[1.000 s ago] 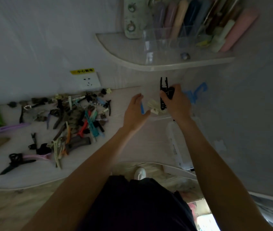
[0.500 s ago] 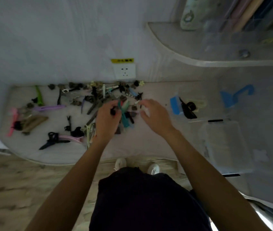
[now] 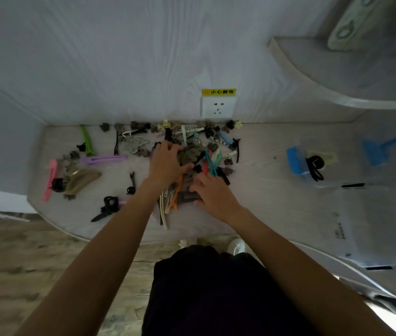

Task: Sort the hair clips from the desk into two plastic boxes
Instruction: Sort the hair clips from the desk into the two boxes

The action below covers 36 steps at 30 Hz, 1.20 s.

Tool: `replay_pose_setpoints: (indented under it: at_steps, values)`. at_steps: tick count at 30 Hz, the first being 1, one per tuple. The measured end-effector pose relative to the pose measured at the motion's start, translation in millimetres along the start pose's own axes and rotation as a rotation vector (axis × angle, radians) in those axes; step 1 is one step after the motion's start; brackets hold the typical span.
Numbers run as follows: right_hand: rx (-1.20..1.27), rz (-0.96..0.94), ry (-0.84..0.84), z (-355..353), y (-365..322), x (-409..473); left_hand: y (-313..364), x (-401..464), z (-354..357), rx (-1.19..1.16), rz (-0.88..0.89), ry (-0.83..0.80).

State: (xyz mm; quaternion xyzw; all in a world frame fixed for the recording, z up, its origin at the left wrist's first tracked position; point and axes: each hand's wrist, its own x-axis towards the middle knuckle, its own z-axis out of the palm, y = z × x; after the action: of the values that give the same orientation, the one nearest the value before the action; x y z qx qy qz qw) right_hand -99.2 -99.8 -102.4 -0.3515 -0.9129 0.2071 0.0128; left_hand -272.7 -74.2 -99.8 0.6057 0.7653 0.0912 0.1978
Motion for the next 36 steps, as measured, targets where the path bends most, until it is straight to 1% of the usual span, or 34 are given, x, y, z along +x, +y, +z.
replay_pose_setpoints:
  at_steps: [3,7,11,12,15,17,18,19,20,22,23,24,25,28,30,31,33,35,36]
  values:
    - [0.049,0.102,0.003,-3,-1,3,-4,-7,5,-0.039,0.059,0.061]
    - [-0.001,0.179,0.045,-4,7,-6,-4,-15,10,-0.167,0.079,0.111]
    - [0.012,0.253,0.072,-3,18,-14,0,-23,16,-0.233,0.096,0.069]
    - [0.018,0.258,0.087,-4,20,-15,1,-26,17,-0.231,0.093,0.070]
    - [-0.004,0.263,0.131,-6,26,-18,-1,-36,21,-0.266,0.088,0.140]
    - [0.004,0.307,0.132,-9,30,-17,1,-44,16,-0.367,0.033,0.197]
    - [0.055,0.355,0.153,-10,31,-16,3,-49,12,-0.428,-0.023,0.232]
    - [0.159,0.424,0.200,-13,33,-16,6,-53,8,-0.498,-0.091,0.278]
    - [0.336,0.513,0.271,-18,35,-15,10,-57,3,-0.579,-0.161,0.319]
    - [0.862,0.693,0.412,-35,37,-16,19,-62,-7,-0.784,-0.276,0.364]
    - [1.104,0.746,0.468,-45,39,-19,24,-64,-12,-0.914,-0.314,0.359]
    - [1.272,0.766,0.520,-55,43,-24,29,-65,-16,-1.036,-0.334,0.339]
    - [1.371,0.766,0.567,-66,48,-33,39,-66,-20,-1.131,-0.331,0.313]
    - [1.518,0.733,0.689,-94,66,-68,83,-63,-25,-1.244,-0.254,0.199]
    - [1.559,0.722,0.762,-106,81,-97,123,-56,-23,-1.285,-0.227,0.077]
    - [1.544,0.717,0.818,-114,93,-115,151,-50,-17,-1.274,-0.186,0.016]
    - [1.498,0.715,0.894,-123,106,-135,184,-40,-4,-1.140,-0.048,-0.019]
    - [1.355,0.783,0.974,-136,127,-159,227,-30,12,-0.999,0.134,-0.046]
    - [1.266,0.830,0.982,-140,135,-165,241,-25,19,-0.912,0.194,-0.043]
